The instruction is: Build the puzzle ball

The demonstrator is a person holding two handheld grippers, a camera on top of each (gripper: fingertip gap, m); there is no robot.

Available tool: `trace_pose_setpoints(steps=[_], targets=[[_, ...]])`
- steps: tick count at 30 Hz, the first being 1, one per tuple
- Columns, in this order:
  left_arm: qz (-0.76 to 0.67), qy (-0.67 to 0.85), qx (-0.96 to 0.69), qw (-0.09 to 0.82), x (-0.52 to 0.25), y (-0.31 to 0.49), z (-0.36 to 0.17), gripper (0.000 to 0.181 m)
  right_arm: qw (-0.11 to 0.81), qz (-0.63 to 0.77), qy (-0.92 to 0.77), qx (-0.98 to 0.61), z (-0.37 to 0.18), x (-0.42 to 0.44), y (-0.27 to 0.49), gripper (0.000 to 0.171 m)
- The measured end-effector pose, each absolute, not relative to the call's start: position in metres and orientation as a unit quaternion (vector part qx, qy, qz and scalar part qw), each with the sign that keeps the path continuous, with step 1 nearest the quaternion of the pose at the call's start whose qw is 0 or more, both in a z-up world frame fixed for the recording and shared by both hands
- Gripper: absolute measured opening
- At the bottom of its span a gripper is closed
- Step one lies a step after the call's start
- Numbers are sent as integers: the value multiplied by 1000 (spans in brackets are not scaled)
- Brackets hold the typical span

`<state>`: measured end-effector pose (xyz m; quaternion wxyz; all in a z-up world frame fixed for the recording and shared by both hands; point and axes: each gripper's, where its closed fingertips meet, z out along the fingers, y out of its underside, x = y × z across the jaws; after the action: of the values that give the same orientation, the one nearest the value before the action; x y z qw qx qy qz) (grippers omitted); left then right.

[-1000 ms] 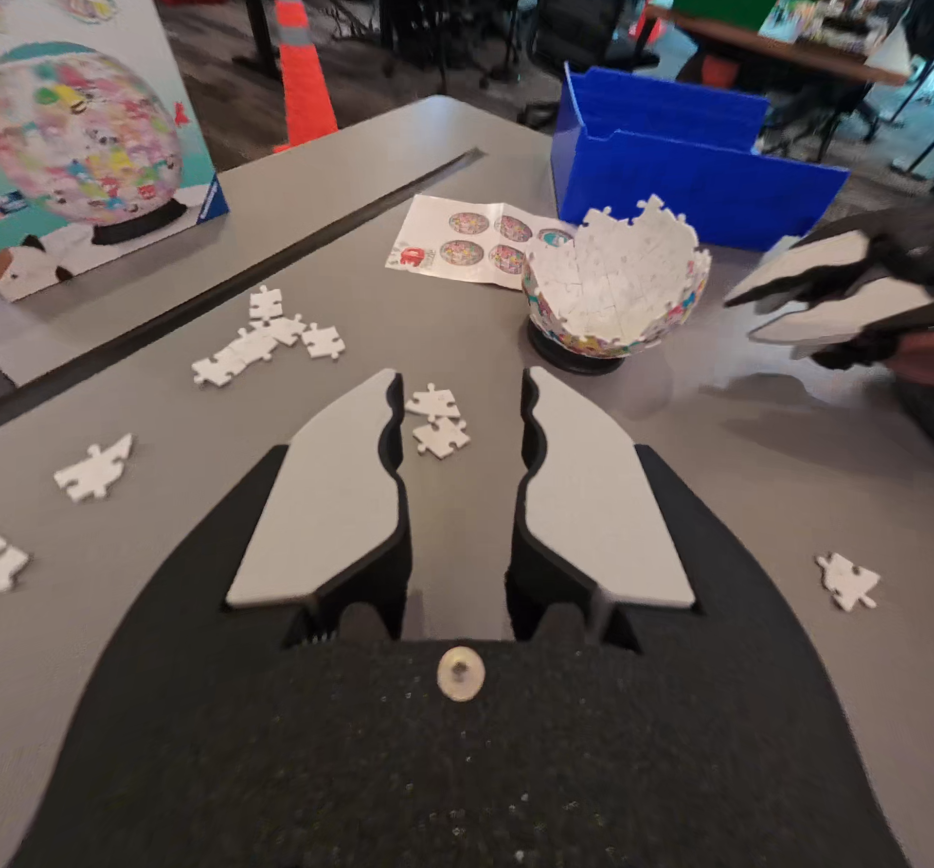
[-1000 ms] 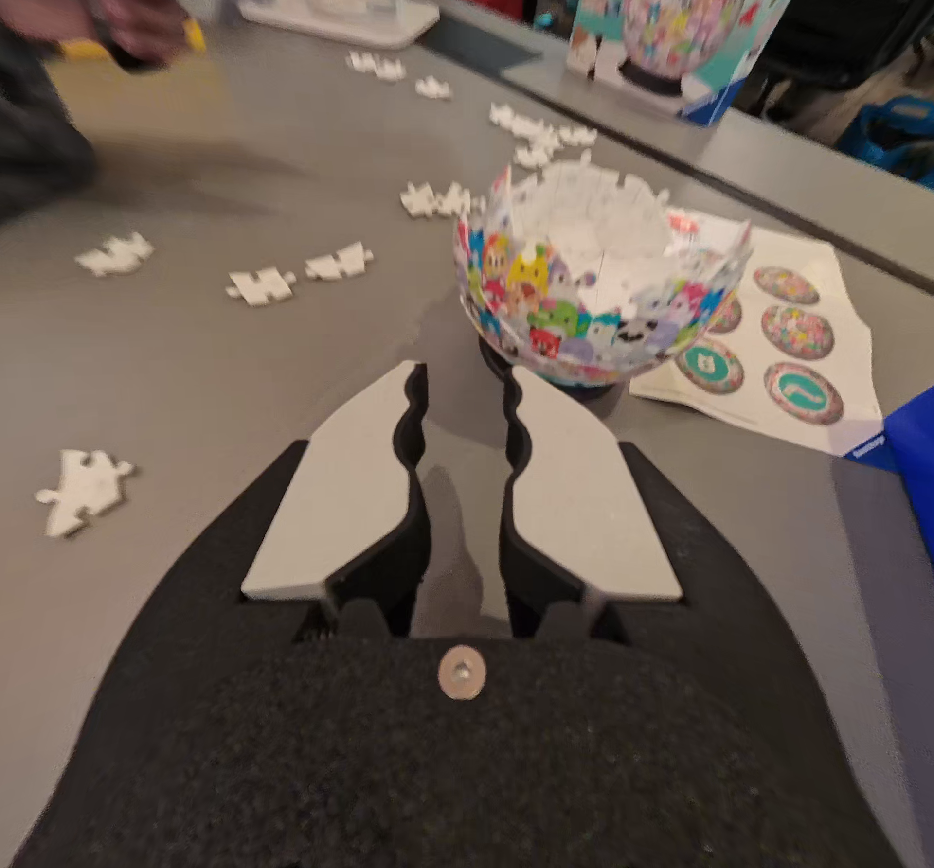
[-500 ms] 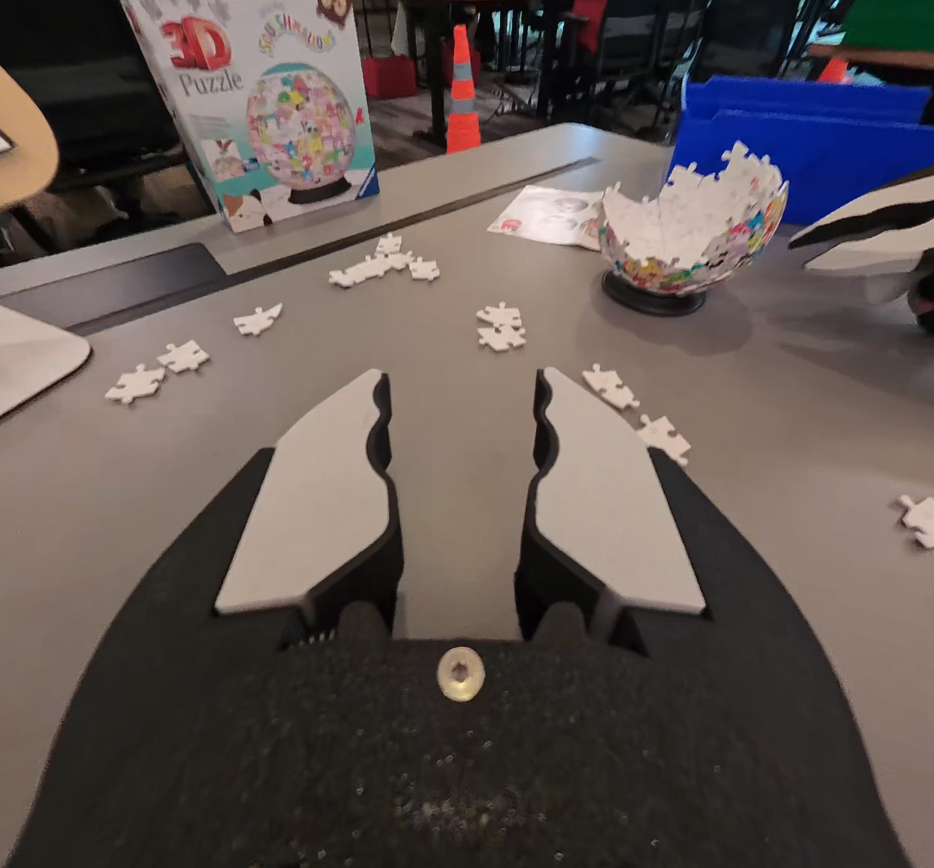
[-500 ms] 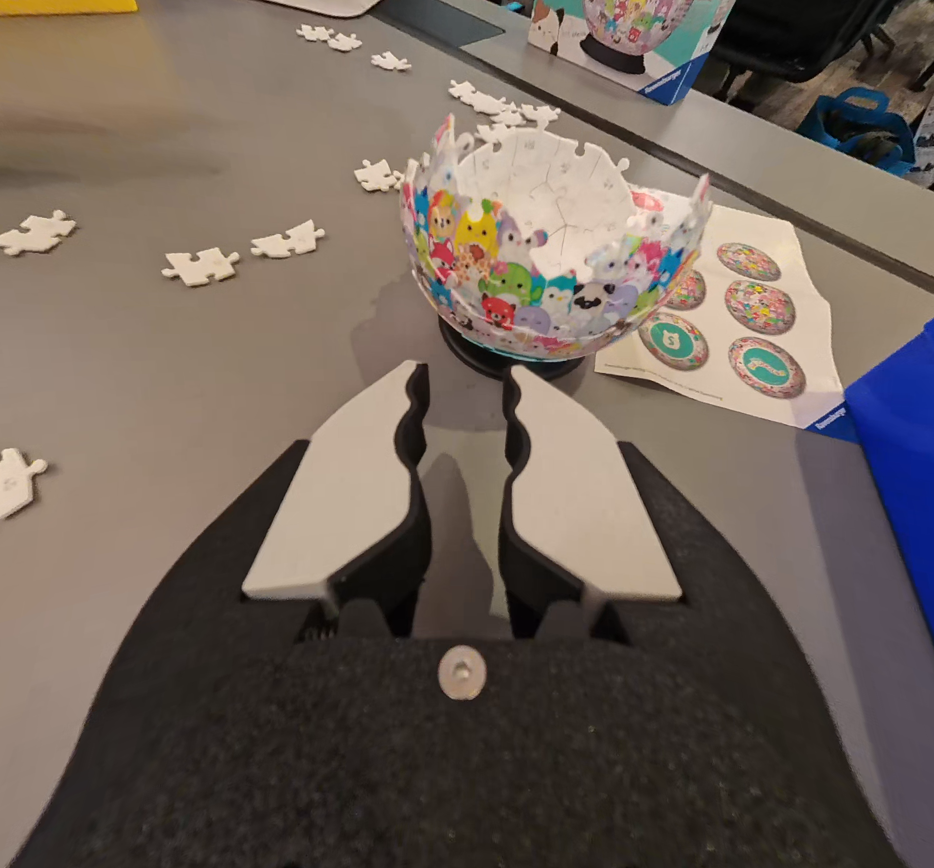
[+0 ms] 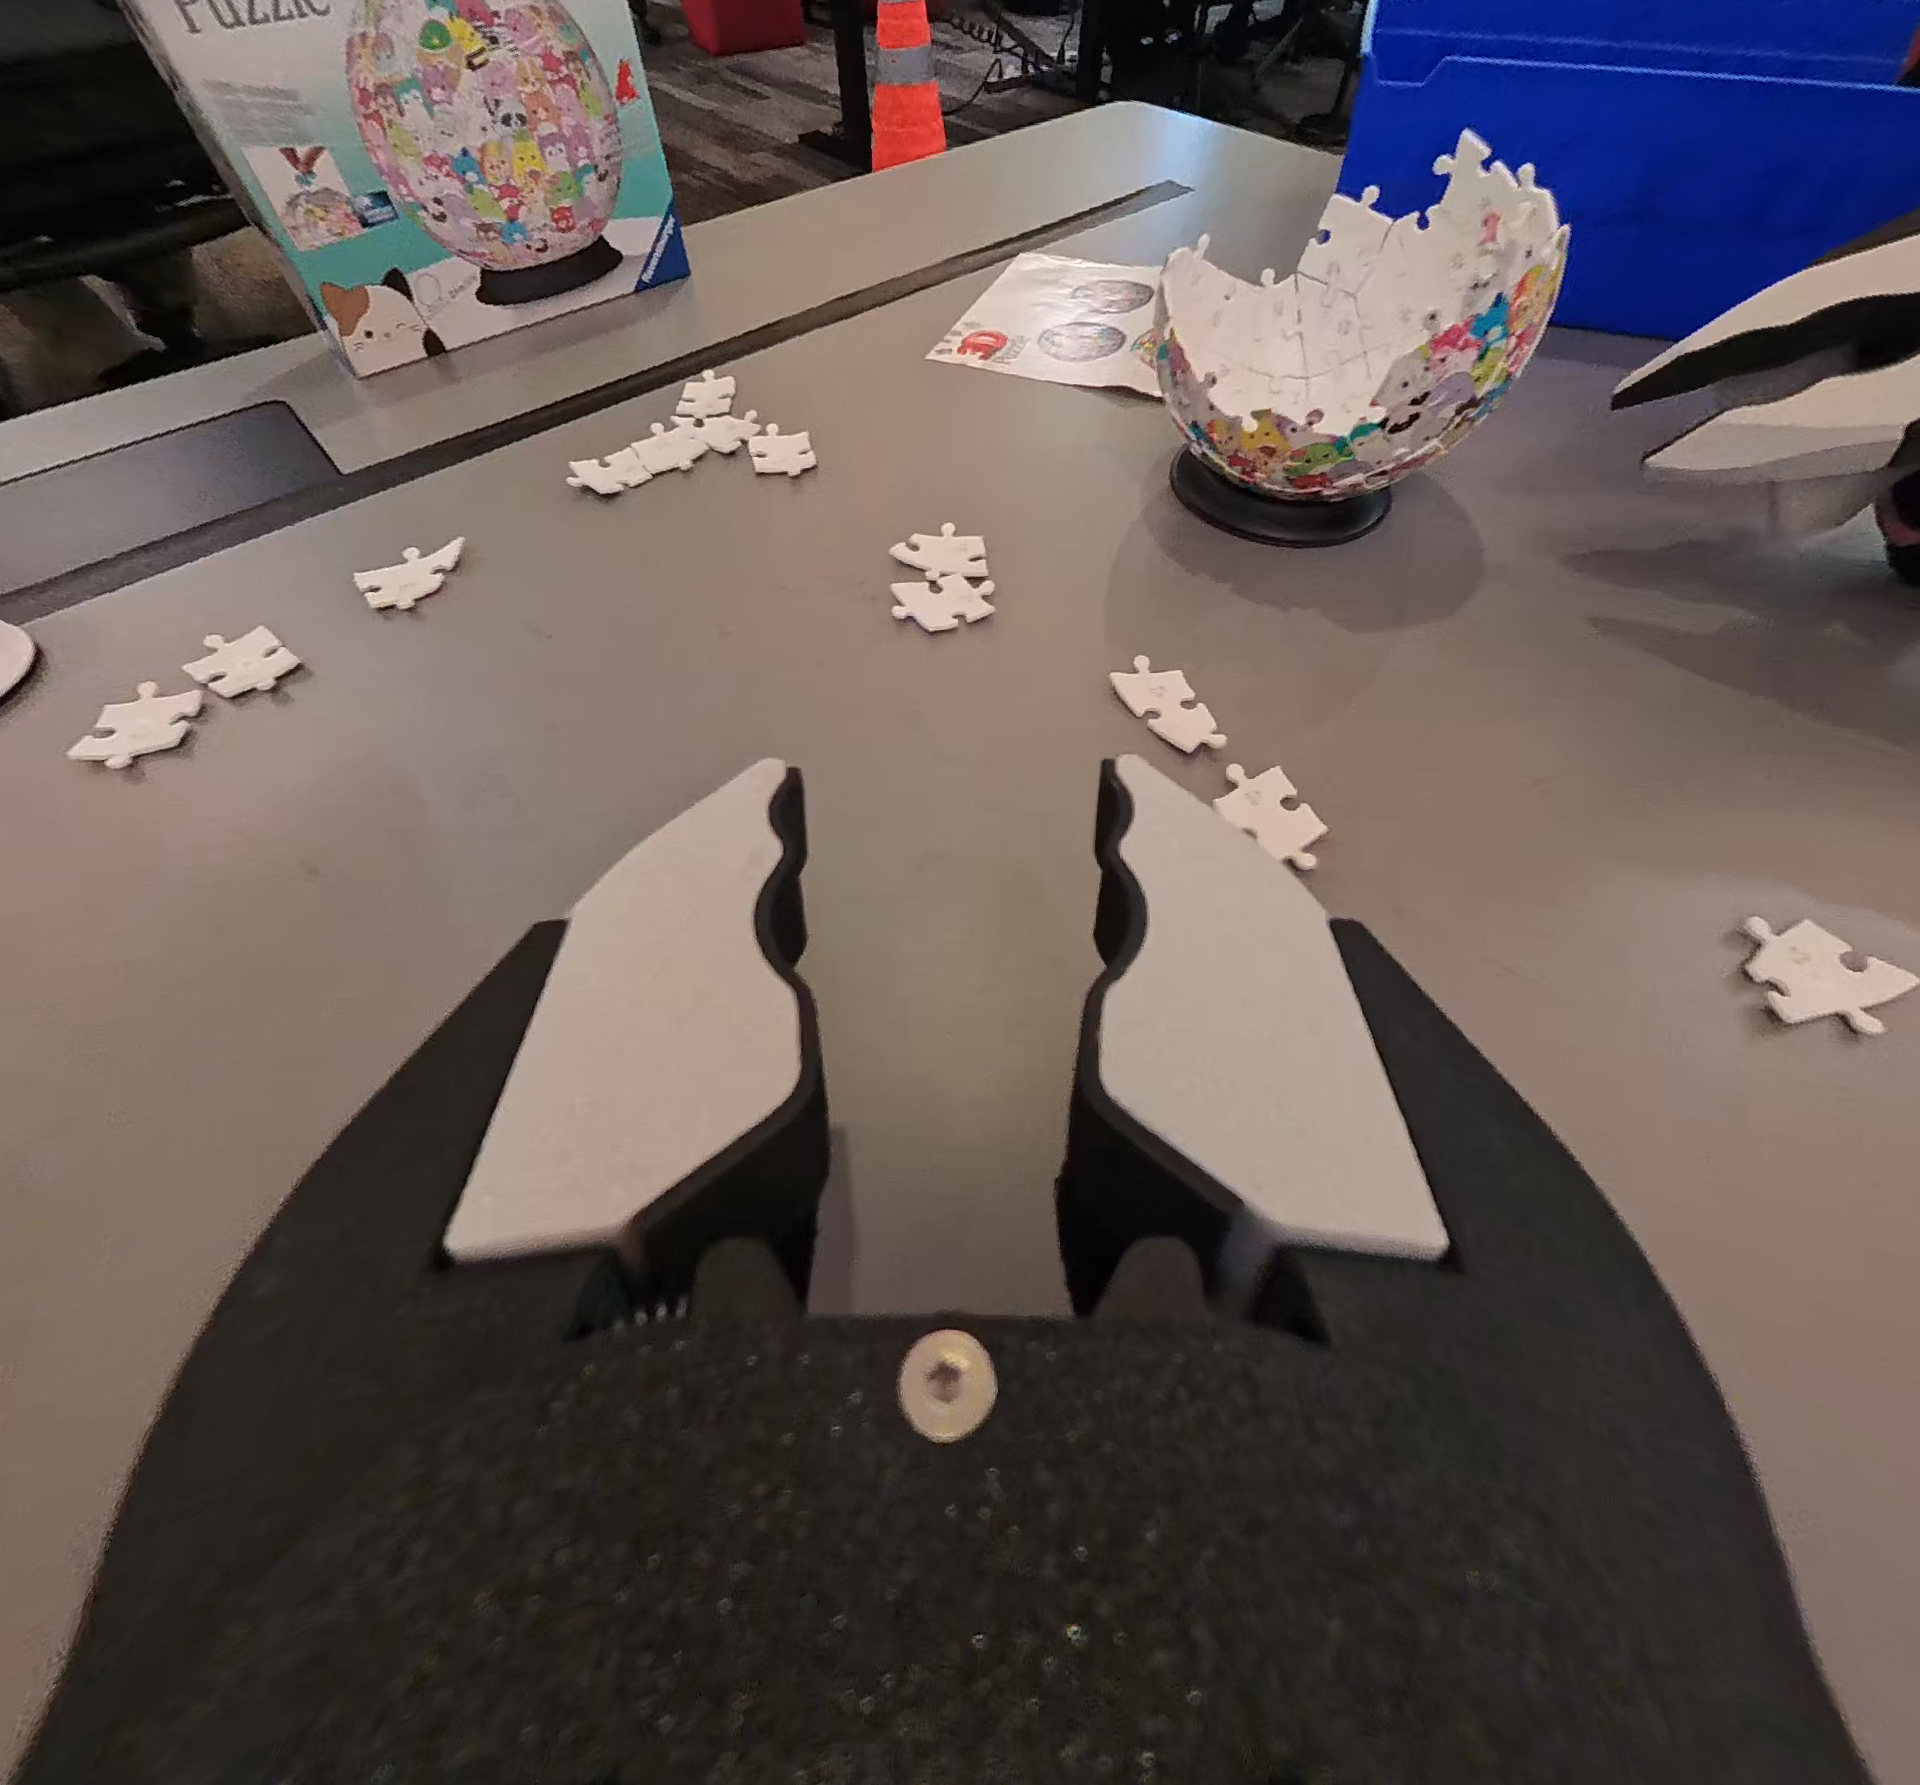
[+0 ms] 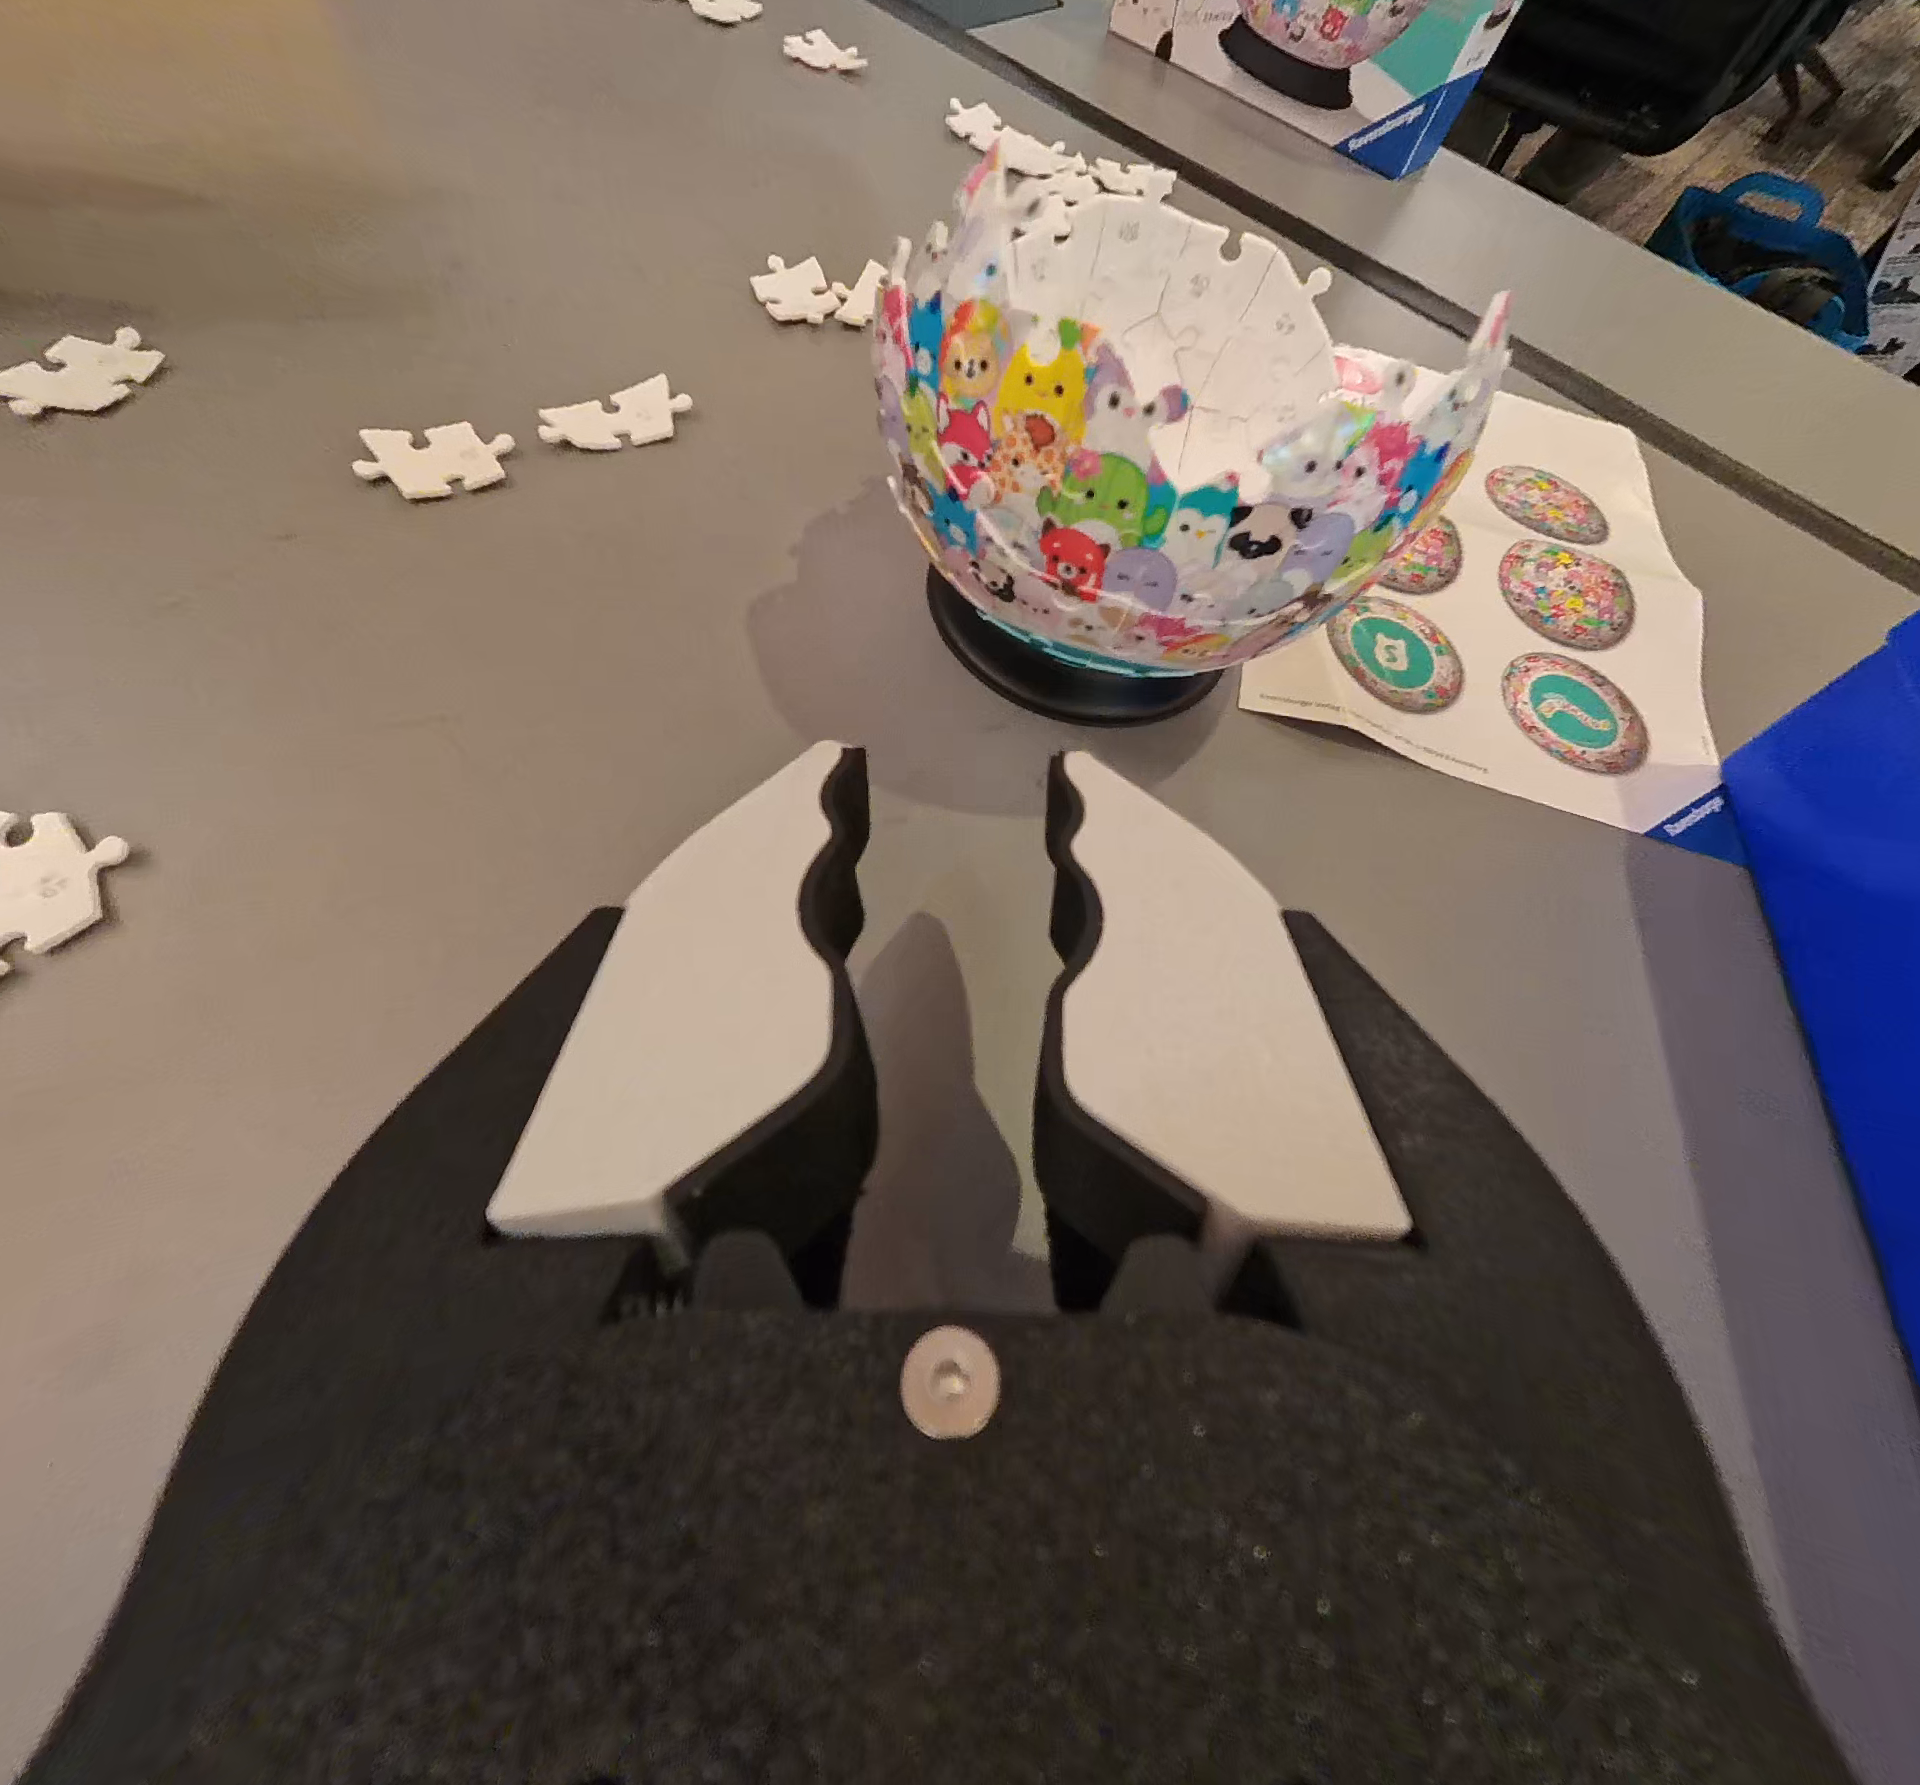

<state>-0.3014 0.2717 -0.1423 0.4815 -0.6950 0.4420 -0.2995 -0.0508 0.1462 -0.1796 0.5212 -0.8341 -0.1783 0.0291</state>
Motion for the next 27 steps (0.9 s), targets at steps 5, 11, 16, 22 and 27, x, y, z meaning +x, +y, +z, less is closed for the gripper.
trace_pose_setpoints(steps=[5,11,16,22,27], targets=[[-295,456,-693,474,-296,266,-146,53,516,27,-183,-836,-181,-53,145,32],[-309,482,-682,455,-282,253,-151,55,513,33,-187,-837,-180,-58,146,33],[-351,490,-671,432,-266,239,-150,55,533,34,-191,-824,-166,-64,150,34],[-378,487,-661,427,-258,239,-144,56,578,7,-180,-796,-144,-51,157,35],[-379,491,-644,448,-261,235,-136,56,586,-11,-163,-794,-138,-37,158,35]])
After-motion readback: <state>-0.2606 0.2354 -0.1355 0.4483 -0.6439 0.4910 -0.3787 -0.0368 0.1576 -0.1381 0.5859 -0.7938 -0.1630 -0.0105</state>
